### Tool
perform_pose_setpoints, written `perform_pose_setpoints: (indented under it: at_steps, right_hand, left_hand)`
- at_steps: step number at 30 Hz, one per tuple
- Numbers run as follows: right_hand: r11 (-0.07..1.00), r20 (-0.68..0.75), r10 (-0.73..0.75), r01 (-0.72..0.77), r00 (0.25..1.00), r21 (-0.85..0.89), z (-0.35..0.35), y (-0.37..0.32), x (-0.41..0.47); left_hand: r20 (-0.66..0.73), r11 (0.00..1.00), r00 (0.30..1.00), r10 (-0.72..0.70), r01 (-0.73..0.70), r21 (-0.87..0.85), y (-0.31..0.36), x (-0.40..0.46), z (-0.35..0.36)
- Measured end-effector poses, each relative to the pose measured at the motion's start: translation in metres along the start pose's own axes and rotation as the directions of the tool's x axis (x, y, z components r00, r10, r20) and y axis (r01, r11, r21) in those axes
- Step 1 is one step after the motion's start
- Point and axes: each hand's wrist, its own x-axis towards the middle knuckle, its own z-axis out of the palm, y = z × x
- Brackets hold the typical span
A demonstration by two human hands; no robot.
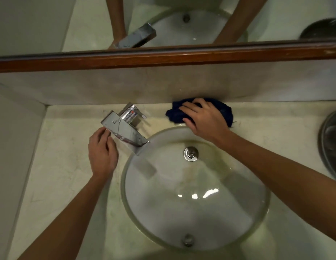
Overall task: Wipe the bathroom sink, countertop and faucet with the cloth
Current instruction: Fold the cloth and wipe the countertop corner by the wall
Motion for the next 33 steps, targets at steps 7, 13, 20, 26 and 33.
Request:
perform_pose_setpoints:
  at_steps: [7,13,20,26,33]
  right_hand:
    - [0.982,0.064,0.183,-0.185,0.981,0.033,-0.037,0.093,-0.084]
    - [0.994,0.26,0.098,-0.084,0.961,-0.066,-0.084,0.164,-0.118]
    - [0.959,0.101,0.283,-0.283,0.954,-0.02,-0.061,0.157,-0.127]
    - [0.906,0.031,0.424,-0.423,0.905,-0.022,-0.041,0.105,-0.1]
    - [0.941,-0.008,0.336,-0.336,0.942,-0.039,0.0,0.002,-0.021]
  left_hand:
    - [-0.004,1.0,1.0,0.011,-0.011,-0.002,-0.002,0.0,0.001]
    - [-0.02,0.999,0.999,0.032,-0.032,0.002,0.008,-0.002,-0.002]
    - [-0.014,1.0,1.0,0.005,-0.005,0.023,0.006,0.003,0.002]
    - [-0.027,0.997,0.999,0.034,-0.032,0.066,0.01,0.003,0.002]
    - [-0.018,0.996,0.999,0.035,-0.034,0.077,0.012,0.003,-0.001]
